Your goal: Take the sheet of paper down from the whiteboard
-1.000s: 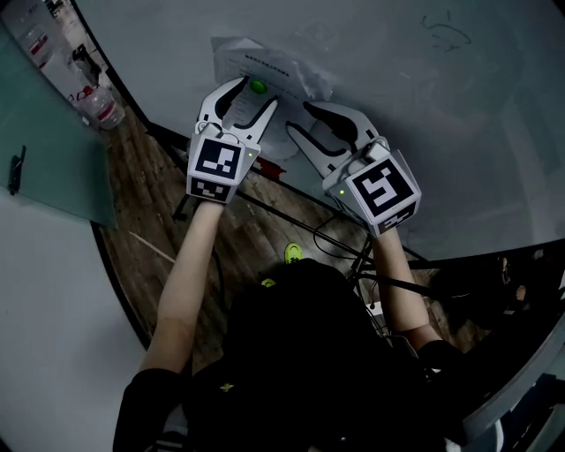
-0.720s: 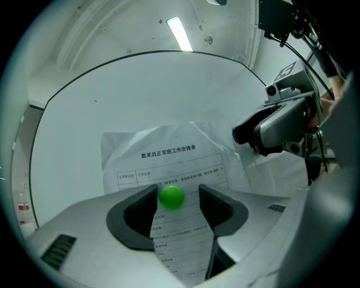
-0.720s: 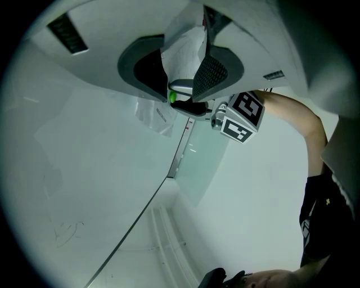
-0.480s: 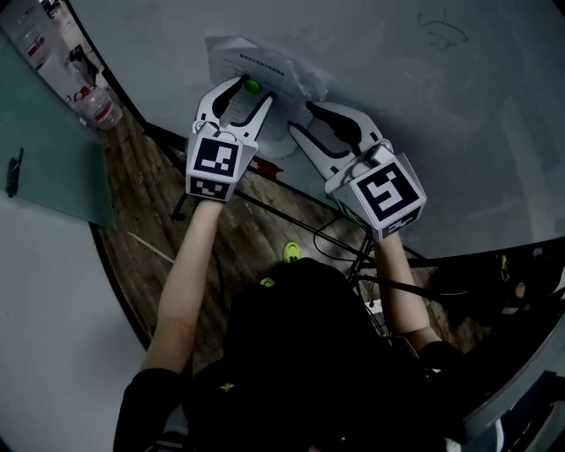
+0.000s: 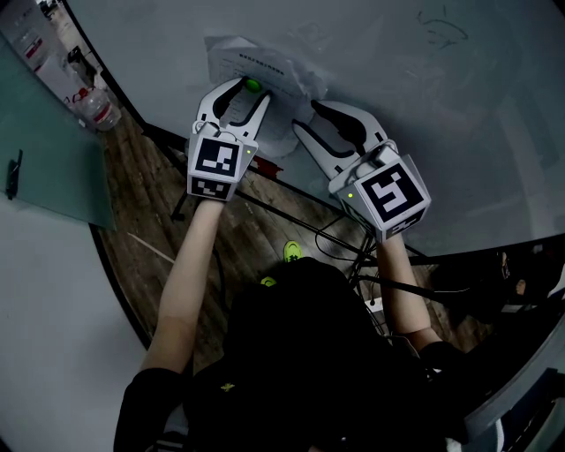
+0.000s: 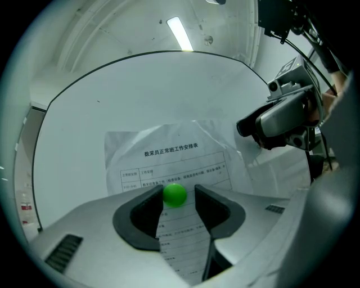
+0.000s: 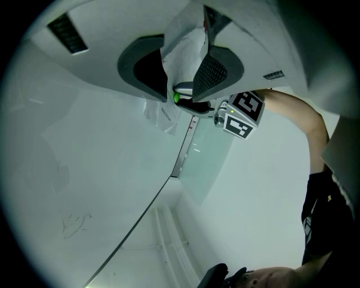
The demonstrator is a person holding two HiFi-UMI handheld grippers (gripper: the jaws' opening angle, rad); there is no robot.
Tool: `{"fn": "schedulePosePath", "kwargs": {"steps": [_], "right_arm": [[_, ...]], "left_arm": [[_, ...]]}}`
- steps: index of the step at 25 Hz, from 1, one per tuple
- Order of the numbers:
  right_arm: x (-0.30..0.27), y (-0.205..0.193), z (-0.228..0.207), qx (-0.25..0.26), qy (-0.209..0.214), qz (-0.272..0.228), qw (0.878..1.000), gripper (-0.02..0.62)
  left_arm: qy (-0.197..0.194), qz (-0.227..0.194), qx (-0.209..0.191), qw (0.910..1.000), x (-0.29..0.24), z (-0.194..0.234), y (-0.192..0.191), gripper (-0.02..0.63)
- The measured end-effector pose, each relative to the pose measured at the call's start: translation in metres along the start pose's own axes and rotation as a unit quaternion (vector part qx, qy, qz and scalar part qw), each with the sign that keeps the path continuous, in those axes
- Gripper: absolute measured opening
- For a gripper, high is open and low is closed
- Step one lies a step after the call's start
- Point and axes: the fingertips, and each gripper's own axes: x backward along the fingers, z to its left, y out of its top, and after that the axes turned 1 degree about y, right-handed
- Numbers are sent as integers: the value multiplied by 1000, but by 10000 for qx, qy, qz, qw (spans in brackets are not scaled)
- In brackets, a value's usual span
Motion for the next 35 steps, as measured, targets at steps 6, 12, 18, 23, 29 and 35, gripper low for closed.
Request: {"fn": "schedulePosePath", "kwargs": {"steps": [6,12,18,23,29,35], "right_arm": [[3,4,-3,100,-247,-11,9996,140],[8,6,-10,131,-569,28,9983,140],[17,5,-21,230,-952,166,9951,140],[22,7,-30,170,-1211,305,9920,140],[13,-2,-29,-48,-1116,536,9923,133],[3,-10,-34,-511,-1185,644,9896,88]], "left_arm": [[12,68,-57,10000,2,1,-2,137],[27,70,-44,10000,3,1,-1,137],[42,53,18,10000,3,2,-1,137],[31,59,15,10000,3,2,-1,137],[24,81,18,10000,3,1,-1,137],[10,94,10,10000,2,2,-2,137]]}}
